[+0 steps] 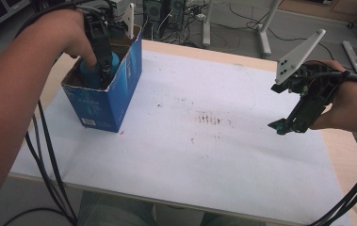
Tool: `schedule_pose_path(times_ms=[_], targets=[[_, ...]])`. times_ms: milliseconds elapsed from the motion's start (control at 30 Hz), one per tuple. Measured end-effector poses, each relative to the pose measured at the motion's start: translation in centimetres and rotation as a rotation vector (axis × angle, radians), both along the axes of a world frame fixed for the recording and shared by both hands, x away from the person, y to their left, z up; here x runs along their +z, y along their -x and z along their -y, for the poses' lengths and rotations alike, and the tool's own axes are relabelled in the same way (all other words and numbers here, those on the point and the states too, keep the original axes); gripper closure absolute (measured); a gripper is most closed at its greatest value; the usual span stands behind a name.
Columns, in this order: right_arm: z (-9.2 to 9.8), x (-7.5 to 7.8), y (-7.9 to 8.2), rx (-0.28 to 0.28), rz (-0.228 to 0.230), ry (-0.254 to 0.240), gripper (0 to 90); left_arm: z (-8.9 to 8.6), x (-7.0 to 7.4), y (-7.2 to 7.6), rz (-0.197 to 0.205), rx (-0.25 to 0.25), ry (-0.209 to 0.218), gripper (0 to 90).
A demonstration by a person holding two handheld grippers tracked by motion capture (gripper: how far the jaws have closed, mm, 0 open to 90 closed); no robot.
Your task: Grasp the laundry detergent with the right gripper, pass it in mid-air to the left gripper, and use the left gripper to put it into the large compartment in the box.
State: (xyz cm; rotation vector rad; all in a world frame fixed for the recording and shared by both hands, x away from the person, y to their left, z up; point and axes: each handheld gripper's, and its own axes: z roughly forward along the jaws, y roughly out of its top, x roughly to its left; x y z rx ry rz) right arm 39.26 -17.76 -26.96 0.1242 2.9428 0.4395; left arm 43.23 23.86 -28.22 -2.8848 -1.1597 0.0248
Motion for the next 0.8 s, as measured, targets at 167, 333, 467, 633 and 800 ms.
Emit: schedule_pose_path(times_ms=[167, 333, 467, 633, 800], targets=[[0.16, 0.15, 0.18, -0.003, 0.003, -0.003, 0.8, -0.34, -0.86, 0.08, 0.004, -0.028, 0.012, 37.2], [0.27, 0.18, 0.35, -0.006, 0.004, 0.002, 0.8, -0.52, -0.85, 0.06, 0.002, -0.028, 0.02, 37.1], [0.27, 0.23, 0.48, -0.011, 0.004, 0.0, 0.8, -0.66, -0.92, -0.04, -0.001, -0.012, 0.033, 36.7], [0.29, 0.18, 0.62, -0.012, 0.006, -0.001, 0.8, -0.87, -0.41, -0.17, 0.003, -0.003, 0.045, 32.9], [0.43, 0.2, 0.63, -0.011, 0.006, -0.003, 0.8, -0.73, -0.11, -0.07, -0.015, -0.006, 0.04, 30.9]])
